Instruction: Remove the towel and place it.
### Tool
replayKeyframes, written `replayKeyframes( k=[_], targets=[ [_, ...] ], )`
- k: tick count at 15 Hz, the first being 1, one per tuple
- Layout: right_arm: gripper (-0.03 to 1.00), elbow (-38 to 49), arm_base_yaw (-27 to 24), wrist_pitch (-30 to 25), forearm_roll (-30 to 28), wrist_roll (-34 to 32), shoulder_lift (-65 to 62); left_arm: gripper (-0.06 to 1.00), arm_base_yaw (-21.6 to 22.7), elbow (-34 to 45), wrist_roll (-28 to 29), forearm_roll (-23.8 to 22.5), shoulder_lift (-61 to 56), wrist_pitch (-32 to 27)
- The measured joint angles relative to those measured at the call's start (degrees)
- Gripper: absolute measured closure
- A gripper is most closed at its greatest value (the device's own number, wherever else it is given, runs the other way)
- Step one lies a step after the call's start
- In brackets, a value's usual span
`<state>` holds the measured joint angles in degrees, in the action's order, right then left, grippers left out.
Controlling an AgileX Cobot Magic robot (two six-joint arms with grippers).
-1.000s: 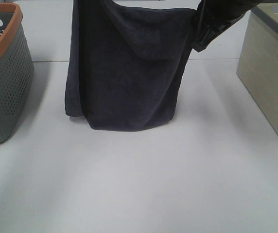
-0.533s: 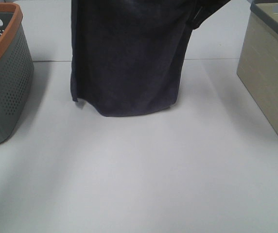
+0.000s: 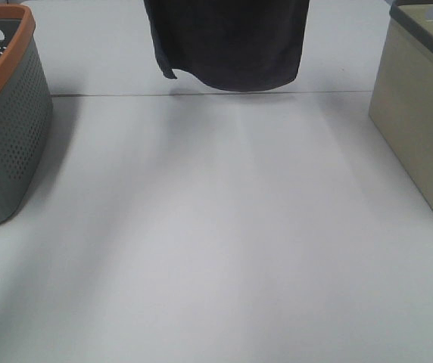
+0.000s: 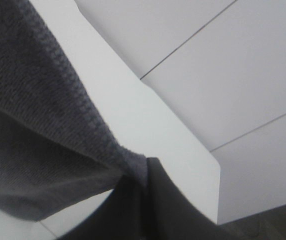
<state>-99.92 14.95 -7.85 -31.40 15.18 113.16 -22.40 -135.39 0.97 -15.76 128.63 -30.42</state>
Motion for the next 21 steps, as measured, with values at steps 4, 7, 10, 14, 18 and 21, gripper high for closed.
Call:
replayKeyframes(
  k=[4, 7, 10, 14, 18, 21],
  targets=[
    [0.94, 8.5, -1.7, -12.0, 13.6, 0.0, 1.6, 0.94, -0.1, 0.0, -5.2, 6.6, 4.9, -17.8],
    [0.94, 13.8, -1.7, -22.3, 23.4, 2.2, 1.7, 0.94, -0.1, 0.6, -14.0, 16.4, 6.6, -30.9],
    [0.94, 14.3, -1.7, -35.8, 36.2, 10.2, 1.7, 0.94, -0.1, 1.3, -20.8, 19.7, 6.7, -38.6],
    [0.94, 14.3, -1.7, -47.7, 41.3, 12.3, 1.8, 0.94, -0.2, 11.1, -22.7, 25.6, 6.7, -39.0],
    [0.94, 14.3, -1.7, -57.9, 41.9, 12.1, 2.9, 0.94, -0.2, 23.4, -23.9, 25.7, 3.0, -39.1],
    [0.94, 14.3, -1.7, -60.2, 43.6, 11.6, 4.2, 0.94, -0.2, 31.0, -25.6, 25.9, 0.0, -39.1]
  ],
)
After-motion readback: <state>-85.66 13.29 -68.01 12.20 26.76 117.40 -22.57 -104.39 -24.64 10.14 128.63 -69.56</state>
